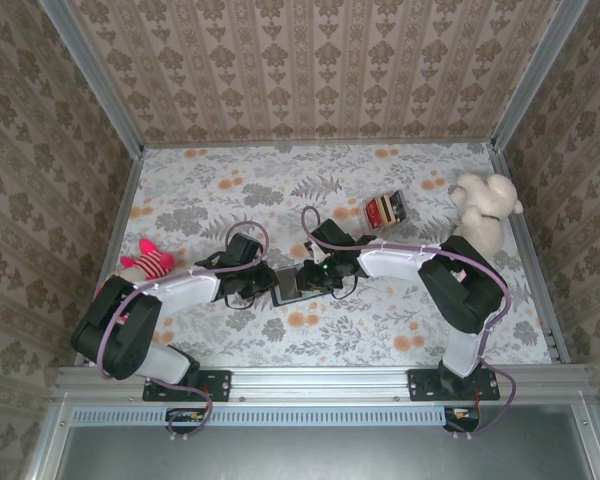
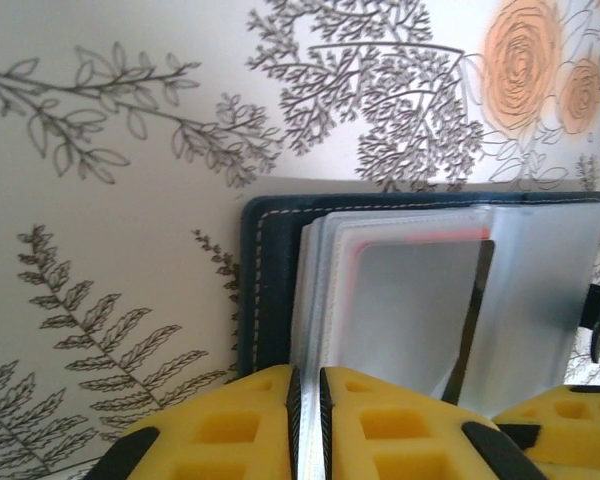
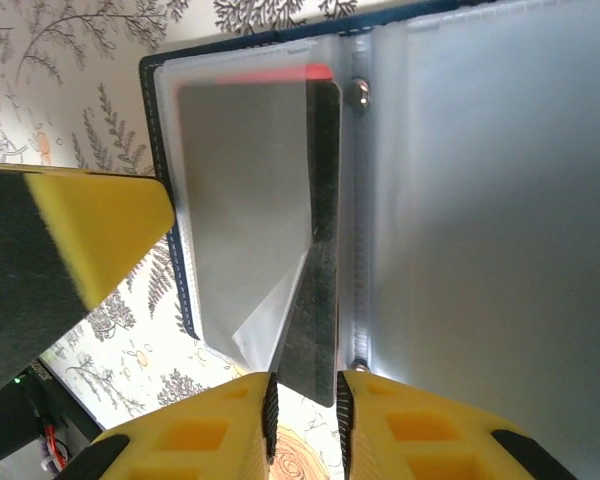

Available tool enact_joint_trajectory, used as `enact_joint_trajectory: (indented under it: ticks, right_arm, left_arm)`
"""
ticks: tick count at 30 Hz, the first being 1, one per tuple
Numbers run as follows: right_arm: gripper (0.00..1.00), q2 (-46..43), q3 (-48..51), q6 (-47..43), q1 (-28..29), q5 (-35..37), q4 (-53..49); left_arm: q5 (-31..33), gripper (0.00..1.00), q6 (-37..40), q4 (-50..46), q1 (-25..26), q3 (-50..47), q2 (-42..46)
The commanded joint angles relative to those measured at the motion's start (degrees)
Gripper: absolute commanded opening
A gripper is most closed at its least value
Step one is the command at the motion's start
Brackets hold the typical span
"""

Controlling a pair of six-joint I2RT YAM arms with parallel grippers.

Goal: Take the credit cards out of the card holder

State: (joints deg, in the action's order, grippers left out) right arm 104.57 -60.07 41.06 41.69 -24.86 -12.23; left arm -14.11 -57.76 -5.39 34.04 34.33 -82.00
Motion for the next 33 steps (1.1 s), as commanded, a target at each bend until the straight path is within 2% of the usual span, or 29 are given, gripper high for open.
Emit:
enact_joint_trajectory:
  ticks: [1, 11, 21, 28, 33]
  right_arm:
    - [0.25, 2.3, -1.9, -0.4, 0.4, -1.0, -2.2]
    - [0.23, 5.4, -3.9, -1.3, 0.7, -2.2, -3.6]
    - [0.09, 5.1, -3.6, -2.1, 0.8, 0.9, -5.9]
    - [0.08, 2.5, -2.6, -2.0, 0.7, 2.6, -6.7]
    - [0.1, 0.3, -0.8, -0.8, 0.7, -1.0, -2.2]
  left_arm:
    - [-0.5, 0.16, 2.6, -2.3, -0.3, 2.4, 1.0]
    - [-3.9, 0.14, 3.2, 0.0, -0.2, 3.8, -3.1]
    - [-2.8, 0.2, 2.7, -1.3, -0.5, 2.9, -4.0]
    - [-2.5, 0.26, 2.5, -1.7, -1.3, 2.1, -3.2]
    - [-2.9, 0.23, 2.2, -1.2, -1.3, 1.6, -3.4]
